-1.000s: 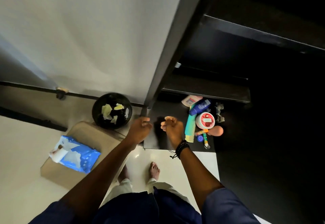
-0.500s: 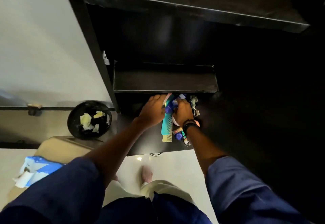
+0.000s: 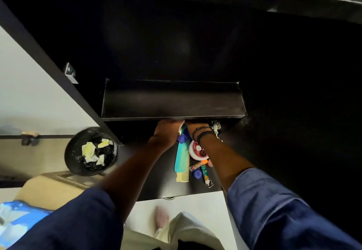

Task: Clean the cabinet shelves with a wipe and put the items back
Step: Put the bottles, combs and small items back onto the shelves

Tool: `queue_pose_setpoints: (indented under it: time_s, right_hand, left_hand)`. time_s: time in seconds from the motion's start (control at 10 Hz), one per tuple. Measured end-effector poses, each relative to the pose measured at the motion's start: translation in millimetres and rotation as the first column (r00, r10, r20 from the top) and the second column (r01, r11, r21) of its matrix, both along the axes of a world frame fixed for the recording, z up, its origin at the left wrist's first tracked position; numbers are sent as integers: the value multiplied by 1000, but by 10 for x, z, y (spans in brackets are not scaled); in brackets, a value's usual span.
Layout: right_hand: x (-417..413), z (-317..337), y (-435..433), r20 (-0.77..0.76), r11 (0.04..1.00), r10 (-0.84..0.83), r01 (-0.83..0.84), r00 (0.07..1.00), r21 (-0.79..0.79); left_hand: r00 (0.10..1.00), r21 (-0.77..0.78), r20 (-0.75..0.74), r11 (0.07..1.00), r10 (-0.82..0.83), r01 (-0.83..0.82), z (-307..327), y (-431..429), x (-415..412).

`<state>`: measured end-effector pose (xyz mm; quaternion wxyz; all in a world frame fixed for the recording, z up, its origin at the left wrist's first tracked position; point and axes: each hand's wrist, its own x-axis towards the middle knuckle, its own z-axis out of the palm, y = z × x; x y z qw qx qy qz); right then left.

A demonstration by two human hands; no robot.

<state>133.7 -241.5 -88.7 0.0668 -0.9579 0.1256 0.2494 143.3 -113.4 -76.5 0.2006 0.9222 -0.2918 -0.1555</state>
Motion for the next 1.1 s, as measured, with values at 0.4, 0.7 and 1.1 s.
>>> queue_pose_setpoints:
  time_s: [0.4, 0.7, 1.1]
  right_hand:
    - [64, -140, -118, -35, 881, 454, -454, 890, -134]
    - [-336, 357, -45, 171, 970, 219, -196, 961, -147]
    - [-1060, 988, 349, 472, 988, -30, -45, 881, 146]
  left_hand:
    - [995, -53, 4, 994, 98, -98, -47, 282, -34]
    - [999, -177, -25, 983, 40, -44, 150, 358, -122]
    - [985, -163, 42, 974, 165, -156, 1016, 889, -716]
